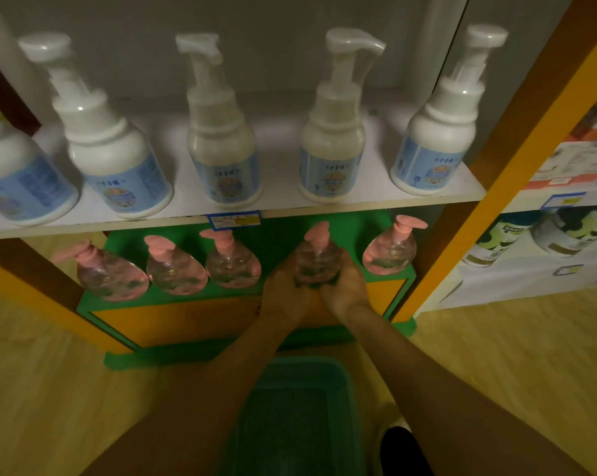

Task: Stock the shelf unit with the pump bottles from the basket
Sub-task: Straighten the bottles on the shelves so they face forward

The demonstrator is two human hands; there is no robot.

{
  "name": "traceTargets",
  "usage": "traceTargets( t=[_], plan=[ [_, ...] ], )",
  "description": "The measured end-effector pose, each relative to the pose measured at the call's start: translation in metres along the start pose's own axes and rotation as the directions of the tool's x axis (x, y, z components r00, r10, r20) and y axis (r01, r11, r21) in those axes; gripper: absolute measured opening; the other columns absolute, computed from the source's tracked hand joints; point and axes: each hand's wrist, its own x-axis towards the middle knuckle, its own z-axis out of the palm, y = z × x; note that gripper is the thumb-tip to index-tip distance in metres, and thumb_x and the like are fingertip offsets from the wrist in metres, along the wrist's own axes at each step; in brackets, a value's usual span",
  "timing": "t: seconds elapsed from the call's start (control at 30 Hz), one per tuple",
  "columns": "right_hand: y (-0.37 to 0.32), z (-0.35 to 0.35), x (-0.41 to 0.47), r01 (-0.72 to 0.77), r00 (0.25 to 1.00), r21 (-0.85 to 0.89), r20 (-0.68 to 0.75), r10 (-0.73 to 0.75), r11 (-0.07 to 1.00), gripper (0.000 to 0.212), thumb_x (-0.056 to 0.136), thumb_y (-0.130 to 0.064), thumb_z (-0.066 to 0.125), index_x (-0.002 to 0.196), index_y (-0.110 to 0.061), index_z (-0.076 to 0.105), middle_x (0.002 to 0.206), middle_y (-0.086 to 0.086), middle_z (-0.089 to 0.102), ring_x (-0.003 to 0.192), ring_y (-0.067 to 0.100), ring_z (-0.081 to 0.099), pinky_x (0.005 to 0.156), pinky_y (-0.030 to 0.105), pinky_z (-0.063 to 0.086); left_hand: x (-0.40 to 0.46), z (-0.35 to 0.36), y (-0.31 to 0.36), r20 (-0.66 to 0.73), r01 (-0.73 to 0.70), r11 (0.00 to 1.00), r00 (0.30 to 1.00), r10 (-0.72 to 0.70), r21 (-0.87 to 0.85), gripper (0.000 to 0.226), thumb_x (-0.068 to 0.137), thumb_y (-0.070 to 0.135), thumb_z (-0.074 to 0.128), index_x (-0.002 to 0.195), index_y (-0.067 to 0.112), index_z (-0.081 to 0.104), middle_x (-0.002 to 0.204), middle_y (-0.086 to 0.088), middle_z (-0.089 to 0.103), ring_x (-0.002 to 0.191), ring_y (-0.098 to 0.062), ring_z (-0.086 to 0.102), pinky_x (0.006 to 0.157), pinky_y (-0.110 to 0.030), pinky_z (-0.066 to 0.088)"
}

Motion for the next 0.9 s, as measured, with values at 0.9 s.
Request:
traceTargets(
  t=[0.9],
  plan=[
    [-0.021,0.045,-0.021,0.179,0.983,-0.15,-0.003,-0.181,0.972,0.045,0.085,0.0,0.055,0.128,-0.01,0.052,0.116,0.015,0.061,0.105,0.029,0.058,0.083,0.032,0.05,-0.023,-0.041,-0.045,-0.379,0.15,0.982,0.907,-0.182,-0.112,0.029,0.083,-0.005,0.052,0.11,0.005,0.053,0.101,-0.012,0.062,0.092,-0.025,0.058,0.082,-0.038,0.052]
  ],
)
